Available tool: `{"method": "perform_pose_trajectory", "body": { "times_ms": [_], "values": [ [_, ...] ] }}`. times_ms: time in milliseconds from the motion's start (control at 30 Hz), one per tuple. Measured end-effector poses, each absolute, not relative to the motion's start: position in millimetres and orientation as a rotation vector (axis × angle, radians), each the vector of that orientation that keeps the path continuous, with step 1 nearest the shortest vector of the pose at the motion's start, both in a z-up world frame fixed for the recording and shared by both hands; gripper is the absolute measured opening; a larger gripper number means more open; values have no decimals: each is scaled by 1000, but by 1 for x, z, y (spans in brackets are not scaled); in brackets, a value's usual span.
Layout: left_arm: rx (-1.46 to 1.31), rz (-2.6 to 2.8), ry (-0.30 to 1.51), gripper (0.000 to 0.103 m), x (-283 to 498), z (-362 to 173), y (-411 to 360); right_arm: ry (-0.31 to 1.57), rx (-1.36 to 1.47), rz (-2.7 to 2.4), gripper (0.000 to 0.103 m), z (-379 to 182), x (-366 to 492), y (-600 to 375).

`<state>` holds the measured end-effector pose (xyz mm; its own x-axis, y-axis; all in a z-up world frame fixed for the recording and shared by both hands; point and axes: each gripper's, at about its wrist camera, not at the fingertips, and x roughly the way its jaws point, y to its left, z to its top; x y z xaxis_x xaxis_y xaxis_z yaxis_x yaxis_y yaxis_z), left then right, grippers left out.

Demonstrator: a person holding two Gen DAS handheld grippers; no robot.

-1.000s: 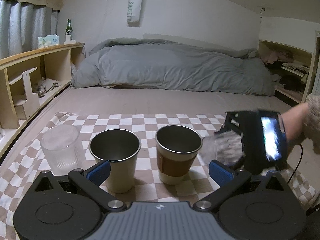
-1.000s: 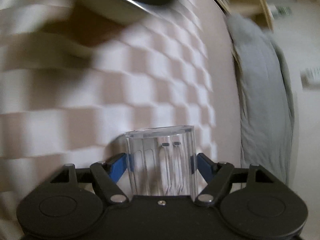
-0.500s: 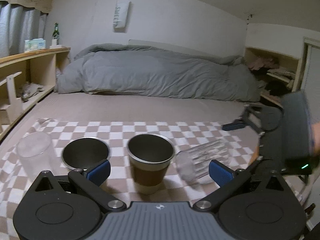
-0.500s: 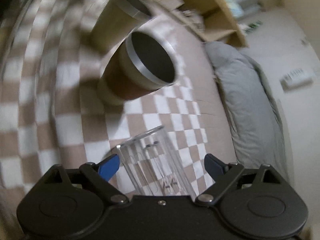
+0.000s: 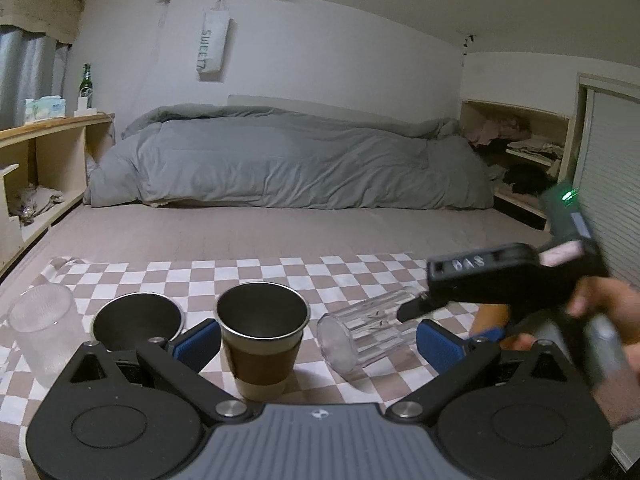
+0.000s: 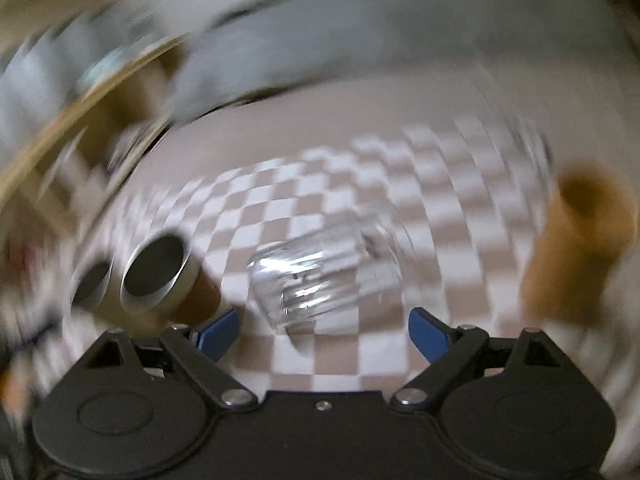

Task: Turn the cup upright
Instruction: 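Lift the clear cup with the right gripper and rotate it upright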

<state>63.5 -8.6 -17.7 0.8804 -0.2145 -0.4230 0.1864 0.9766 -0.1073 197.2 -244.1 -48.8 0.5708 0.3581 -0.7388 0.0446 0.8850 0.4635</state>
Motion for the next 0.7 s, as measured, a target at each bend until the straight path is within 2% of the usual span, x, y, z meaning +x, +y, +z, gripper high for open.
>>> {"method": "perform_pose_trajectory", "body": {
  "times_ms": [133, 300, 500, 567, 700],
  "values": [
    [-82, -204, 450, 102, 62, -15, -1, 1012, 817, 47, 92, -86, 215, -248],
    [-89, -198, 452, 102, 61, -14, 4, 984, 1071, -29, 96, -109, 231, -237],
    [-99, -191, 457, 102, 63, -14, 8, 1034, 1079, -70, 96, -122, 263, -213],
    [-95, -199, 459, 102, 64, -14, 8, 1060, 1035, -59, 89, -126, 269, -218],
    [-95, -227, 461, 101, 68, -15, 6, 1111, 863, 66, 87, -120, 286, -217]
  ]
}}
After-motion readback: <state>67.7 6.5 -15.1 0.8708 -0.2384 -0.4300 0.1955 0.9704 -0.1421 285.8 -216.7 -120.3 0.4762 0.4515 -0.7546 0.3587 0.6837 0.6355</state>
